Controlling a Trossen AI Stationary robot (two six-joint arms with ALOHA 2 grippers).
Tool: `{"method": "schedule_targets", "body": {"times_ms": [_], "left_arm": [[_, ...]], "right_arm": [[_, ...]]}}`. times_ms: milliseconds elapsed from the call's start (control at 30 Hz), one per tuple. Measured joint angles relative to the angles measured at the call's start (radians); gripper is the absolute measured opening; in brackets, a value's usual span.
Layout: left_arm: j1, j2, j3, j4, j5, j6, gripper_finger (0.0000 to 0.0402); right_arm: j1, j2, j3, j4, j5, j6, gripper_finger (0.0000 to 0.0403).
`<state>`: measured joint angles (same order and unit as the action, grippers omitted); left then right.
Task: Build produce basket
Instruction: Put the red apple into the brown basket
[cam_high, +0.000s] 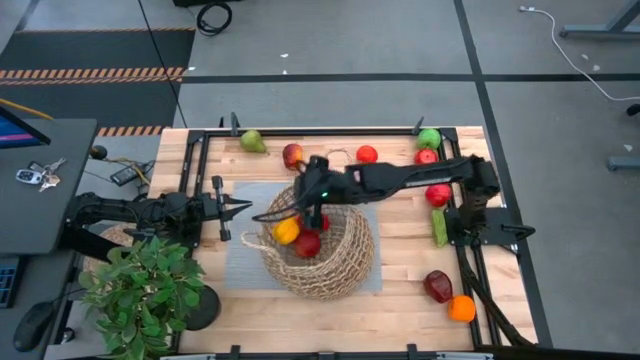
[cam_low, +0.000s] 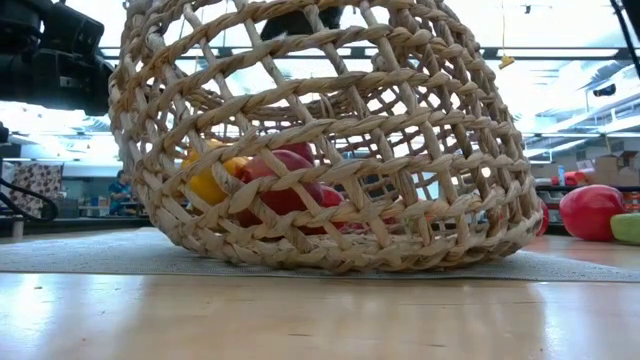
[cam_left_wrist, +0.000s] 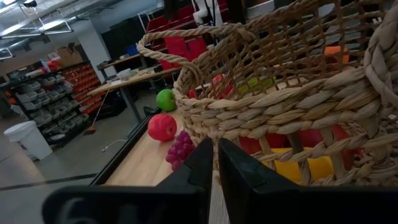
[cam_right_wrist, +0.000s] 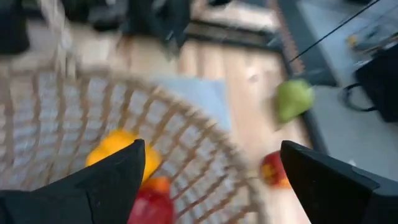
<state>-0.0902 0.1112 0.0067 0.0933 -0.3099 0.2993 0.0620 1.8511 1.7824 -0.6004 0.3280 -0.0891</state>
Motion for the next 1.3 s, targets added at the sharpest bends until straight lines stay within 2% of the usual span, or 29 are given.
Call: {"method": "schedule_targets", "body": {"times_ms": [300, 533, 833, 1067, 1300], "left_arm": [[0.000, 0.000, 0.000, 0.000, 0.000, 0.000, 0.0030], [0.000, 0.000, 0.000, 0.000, 0.000, 0.000, 0.0035], [0.000, 0.000, 0.000, 0.000, 0.000, 0.000, 0.0029], [0.000, 0.000, 0.000, 0.000, 0.000, 0.000, 0.0032], [0.000, 0.000, 0.000, 0.000, 0.000, 0.000, 0.0035]], "right_arm": [[0.002, -0.177, 0.002, -0.043, 0.170, 0.057, 0.0375], [0.029, -0.293, -0.004, -0.276, 0.285, 0.204, 0.0375], [0.122, -0.430, -0.261, -0.306, 0.463, 0.317, 0.0375], [0.147, -0.548, -0.480, -0.140, 0.527, 0.340, 0.0375], [0.146, -0.599, -0.726, 0.213, 0.539, 0.237, 0.0375]]}}
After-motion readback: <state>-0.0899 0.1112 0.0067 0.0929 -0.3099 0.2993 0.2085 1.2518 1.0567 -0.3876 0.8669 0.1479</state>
